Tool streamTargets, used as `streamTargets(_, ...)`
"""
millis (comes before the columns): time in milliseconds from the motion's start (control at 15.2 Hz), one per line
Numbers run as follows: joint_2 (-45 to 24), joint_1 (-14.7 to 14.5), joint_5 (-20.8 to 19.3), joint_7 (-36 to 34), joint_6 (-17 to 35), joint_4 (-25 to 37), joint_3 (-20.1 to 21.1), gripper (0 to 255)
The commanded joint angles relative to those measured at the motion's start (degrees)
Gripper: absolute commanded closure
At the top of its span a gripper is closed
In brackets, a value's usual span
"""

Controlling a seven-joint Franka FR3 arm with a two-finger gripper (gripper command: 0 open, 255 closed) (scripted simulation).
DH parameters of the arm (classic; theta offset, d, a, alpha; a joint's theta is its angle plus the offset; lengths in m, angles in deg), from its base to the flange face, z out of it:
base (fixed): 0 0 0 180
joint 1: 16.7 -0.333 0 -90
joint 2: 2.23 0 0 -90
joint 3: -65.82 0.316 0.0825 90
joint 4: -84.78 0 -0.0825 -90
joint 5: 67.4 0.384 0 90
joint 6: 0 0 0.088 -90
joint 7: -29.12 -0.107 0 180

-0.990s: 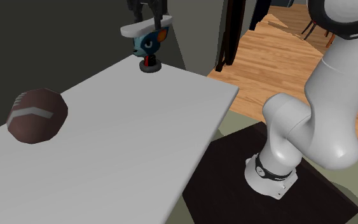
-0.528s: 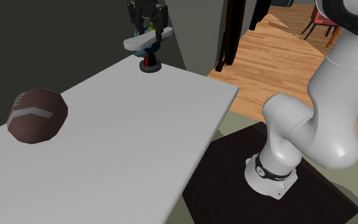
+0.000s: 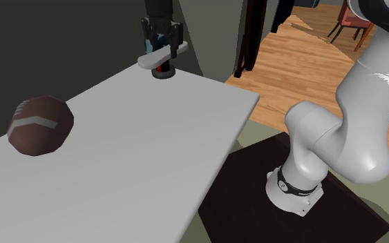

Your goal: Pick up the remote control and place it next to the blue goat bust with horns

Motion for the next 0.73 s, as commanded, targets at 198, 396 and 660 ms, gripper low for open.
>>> streamTargets(198,1.03,0.09,-0.79,-0.68,3.99,-4.65,0.28,255)
streamTargets(396,1.31,0.18,-1.04,-0.85,6.30,-7.16,0.25,255)
streamTargets(660,1.40,0.30,-1.19,-0.93,9.38,-10.30,0.09,255)
